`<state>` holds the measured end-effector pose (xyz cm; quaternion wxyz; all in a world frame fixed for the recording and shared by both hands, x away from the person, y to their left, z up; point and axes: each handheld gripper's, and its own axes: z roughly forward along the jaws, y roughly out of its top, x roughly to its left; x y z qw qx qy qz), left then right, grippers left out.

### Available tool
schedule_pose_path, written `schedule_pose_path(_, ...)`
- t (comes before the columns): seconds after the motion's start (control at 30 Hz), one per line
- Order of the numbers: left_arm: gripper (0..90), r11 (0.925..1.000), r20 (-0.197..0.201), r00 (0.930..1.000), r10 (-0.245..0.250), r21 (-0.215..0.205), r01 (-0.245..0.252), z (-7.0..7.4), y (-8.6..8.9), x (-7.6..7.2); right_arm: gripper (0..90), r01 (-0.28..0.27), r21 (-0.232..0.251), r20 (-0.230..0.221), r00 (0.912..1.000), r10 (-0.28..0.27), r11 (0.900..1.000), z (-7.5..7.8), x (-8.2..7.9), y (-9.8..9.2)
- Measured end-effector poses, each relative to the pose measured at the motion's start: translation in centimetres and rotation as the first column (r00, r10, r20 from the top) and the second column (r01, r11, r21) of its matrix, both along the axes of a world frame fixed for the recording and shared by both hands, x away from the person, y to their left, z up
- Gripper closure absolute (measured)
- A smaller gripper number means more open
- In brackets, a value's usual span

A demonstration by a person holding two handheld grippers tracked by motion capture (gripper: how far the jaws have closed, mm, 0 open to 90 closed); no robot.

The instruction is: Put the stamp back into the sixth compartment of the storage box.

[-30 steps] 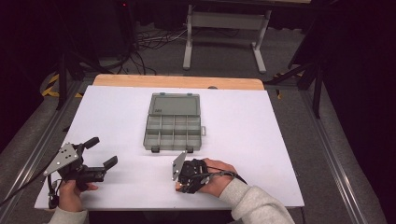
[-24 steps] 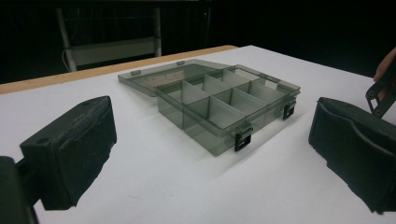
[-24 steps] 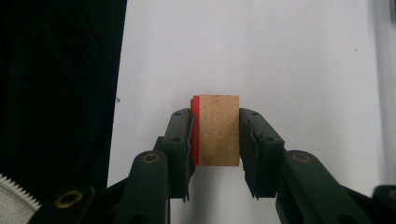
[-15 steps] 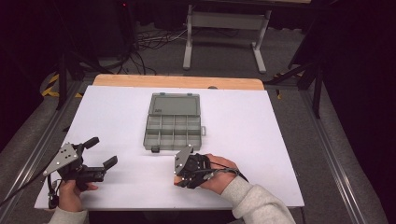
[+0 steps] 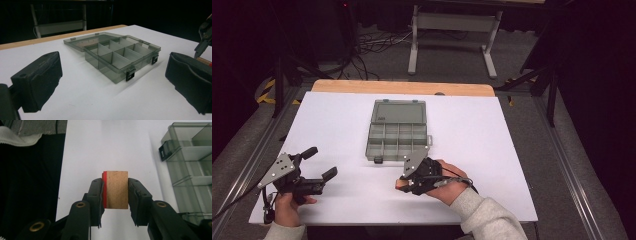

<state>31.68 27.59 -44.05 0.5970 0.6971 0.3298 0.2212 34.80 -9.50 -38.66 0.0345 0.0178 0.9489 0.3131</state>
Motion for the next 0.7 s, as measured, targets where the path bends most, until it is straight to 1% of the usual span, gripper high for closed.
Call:
schedule_pose_path(0.1, 1.8, 1.0, -0.001, 1.0, 0.0, 0.0, 0.0, 0.0, 0.0, 0.0, 65.9, 0.011, 0.033, 0.01, 0.9999, -0.011, 0.999, 0.4, 0.1, -0.1)
schedule_pose_path(0.13, 1.8, 1.0, -0.001, 1.0, 0.0, 0.0, 0.0, 0.0, 0.0, 0.0, 65.9, 0.011, 0.033, 0.01, 0.9999, -0.011, 0.999, 0.4, 0.1, -0.1)
schedule_pose_path(0.17, 1.8, 1.0, -0.001, 1.0, 0.0, 0.0, 0.0, 0.0, 0.0, 0.0, 65.9, 0.015, 0.044, 0.01, 0.9998, -0.016, 0.999, 0.5, 0.2, -0.2)
schedule_pose_path(0.2, 1.9, 1.0, -0.001, 1.0, 0.0, 0.0, 0.0, 0.0, 0.0, 0.0, 65.8, 0.02, 0.066, 0.004, 0.9998, -0.02, 0.998, 0.6, 0.2, -0.2)
schedule_pose_path(0.23, 1.8, 1.0, -0.001, 1.0, -0.001, 0.001, 0.001, 0.0, 0.0, 0.0, 65.9, 0.022, 0.09, 0.013, 0.9997, -0.023, 0.996, 0.8, 0.3, -0.2)
schedule_pose_path(0.3, 1.8, 1.0, 0.0, 1.0, -0.002, 0.0, 0.002, 0.0, -0.1, 0.0, 65.8, 0.02, 0.091, 0.02, 0.9996, -0.022, 0.996, 0.9, 0.3, -0.2)
schedule_pose_path(0.33, 1.9, 1.0, -0.002, 1.0, -0.002, 0.002, 0.002, 0.0, -0.1, 0.0, 65.9, 0.021, 0.101, 0.03, 0.9993, -0.024, 0.995, 1.0, 0.3, -0.2)
schedule_pose_path(0.37, 1.8, 1.0, -0.002, 1.0, -0.003, 0.002, 0.003, 0.0, -0.1, 0.0, 65.9, 0.02, 0.113, 0.028, 0.9993, -0.024, 0.993, 1.1, 0.4, -0.2)
schedule_pose_path(0.47, 1.8, 1.0, 0.0, 1.0, -0.001, 0.001, 0.001, 0.0, 0.0, 0.0, 65.9, 0.03, 0.123, 0.043, 0.9984, -0.035, 0.992, 1.5, 0.6, -0.1)
schedule_pose_path(0.63, 1.9, 1.0, 0.0, 1.0, -0.001, -0.001, 0.001, 0.0, 0.0, 0.0, 65.9, 0.043, 0.131, 0.053, 0.9973, -0.05, 0.991, 2.1, 1.1, 0.2)
schedule_pose_path(0.7, 1.8, 1.0, 0.0, 1.0, -0.001, 0.0, 0.001, 0.0, 0.0, 0.0, 65.9, 0.05, 0.123, 0.062, 0.9964, -0.058, 0.991, 2.4, 1.4, 0.4)
